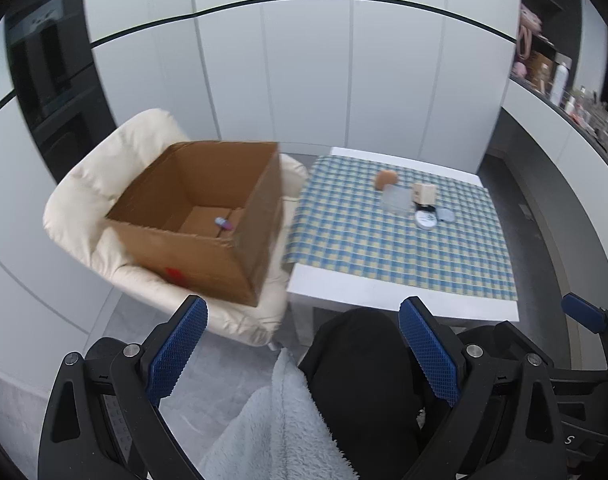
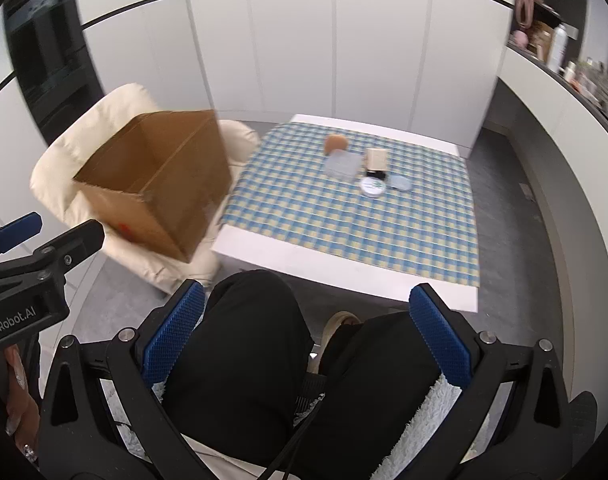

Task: Organize objects
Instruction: 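Move both open grippers away from the box back toward the checked table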

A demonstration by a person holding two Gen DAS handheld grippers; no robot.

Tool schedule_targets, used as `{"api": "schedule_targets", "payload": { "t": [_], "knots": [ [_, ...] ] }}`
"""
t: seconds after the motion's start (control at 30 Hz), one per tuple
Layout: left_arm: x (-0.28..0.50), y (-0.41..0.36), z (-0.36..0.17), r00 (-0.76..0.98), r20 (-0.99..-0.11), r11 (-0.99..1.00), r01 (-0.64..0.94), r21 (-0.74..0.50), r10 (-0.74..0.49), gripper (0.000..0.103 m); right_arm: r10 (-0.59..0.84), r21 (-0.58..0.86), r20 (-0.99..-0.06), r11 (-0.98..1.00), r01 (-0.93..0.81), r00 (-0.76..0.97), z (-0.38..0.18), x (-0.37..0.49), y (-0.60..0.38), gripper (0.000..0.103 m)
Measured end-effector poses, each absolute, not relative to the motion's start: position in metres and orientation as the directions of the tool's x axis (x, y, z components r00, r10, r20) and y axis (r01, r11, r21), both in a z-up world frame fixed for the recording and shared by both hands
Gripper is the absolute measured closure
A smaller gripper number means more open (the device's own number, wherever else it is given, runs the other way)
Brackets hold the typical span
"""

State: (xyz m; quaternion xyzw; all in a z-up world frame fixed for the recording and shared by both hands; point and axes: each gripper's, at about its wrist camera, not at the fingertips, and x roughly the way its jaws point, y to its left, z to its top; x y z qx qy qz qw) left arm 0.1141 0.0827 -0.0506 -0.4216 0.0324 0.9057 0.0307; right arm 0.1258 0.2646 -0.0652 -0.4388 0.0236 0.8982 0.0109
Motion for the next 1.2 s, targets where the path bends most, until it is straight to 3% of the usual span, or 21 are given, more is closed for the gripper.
{"api": "schedule_targets", "payload": {
  "t": [0.6, 1.2],
  "knots": [
    [0.097, 0.178, -0.061, -0.593, -0.779, -0.95, -0.313, -0.01, 0.204, 0.006, 0.141, 0.036, -0.796, -0.96, -0.277, -0.589, -0.066, 0.148, 0.348, 0.0],
    [0.042, 0.2, -0.084, -0.558, -0.802, -0.951, -0.305, -0.042, 0.214, 0.006, 0.174, 0.038, -0.804, -0.939, -0.341, -0.569, -0.087, 0.099, 0.399, 0.0]
  ]
}}
